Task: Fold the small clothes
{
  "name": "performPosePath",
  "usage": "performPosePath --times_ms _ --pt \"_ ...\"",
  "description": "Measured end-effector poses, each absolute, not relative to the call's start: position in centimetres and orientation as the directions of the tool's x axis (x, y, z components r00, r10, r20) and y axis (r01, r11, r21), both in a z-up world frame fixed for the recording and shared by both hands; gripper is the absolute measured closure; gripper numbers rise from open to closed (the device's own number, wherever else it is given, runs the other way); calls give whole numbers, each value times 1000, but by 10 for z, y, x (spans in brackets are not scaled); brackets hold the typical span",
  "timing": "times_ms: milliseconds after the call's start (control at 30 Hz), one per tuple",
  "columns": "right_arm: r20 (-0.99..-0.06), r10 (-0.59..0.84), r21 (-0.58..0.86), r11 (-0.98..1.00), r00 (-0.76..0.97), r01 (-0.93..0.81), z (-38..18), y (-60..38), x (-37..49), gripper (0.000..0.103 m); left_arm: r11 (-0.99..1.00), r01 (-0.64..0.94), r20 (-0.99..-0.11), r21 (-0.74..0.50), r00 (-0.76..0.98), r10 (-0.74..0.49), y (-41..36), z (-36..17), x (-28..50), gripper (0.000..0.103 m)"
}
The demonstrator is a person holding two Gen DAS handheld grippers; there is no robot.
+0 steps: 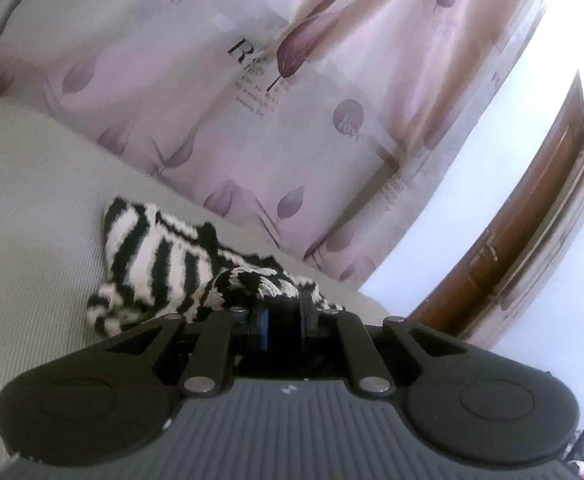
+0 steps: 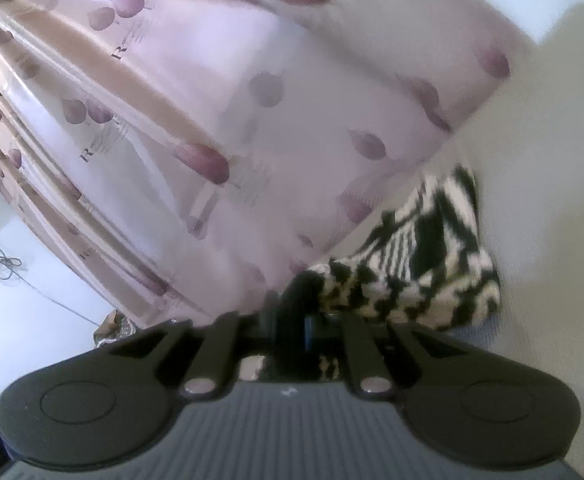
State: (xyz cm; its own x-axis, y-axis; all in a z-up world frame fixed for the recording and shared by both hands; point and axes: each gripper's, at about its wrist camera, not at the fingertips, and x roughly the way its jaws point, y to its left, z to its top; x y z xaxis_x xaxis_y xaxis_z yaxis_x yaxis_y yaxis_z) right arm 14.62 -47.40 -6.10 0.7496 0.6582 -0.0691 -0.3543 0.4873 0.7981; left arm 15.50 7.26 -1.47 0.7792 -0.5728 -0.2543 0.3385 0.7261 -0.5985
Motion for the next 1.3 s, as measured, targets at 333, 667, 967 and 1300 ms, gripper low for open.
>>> performPosePath --times_ms 333,667,967,1300 --pt "-102 617 809 508 781 -295 -62 -485 238 91 745 265 -262 -612 821 -508 62 -15 246 90" --pt "-179 553 833 526 814 -174 -103 -482 324 91 827 139 -365 -545 848 -383 49 -50 324 89" --pt "-177 553 905 418 814 -87 -142 -488 361 86 840 67 -429 -538 836 -342 51 -71 356 77" --pt "90 478 944 239 874 -228 -141 -519 316 13 792 -37 -329 -609 921 -209 78 -56 339 4"
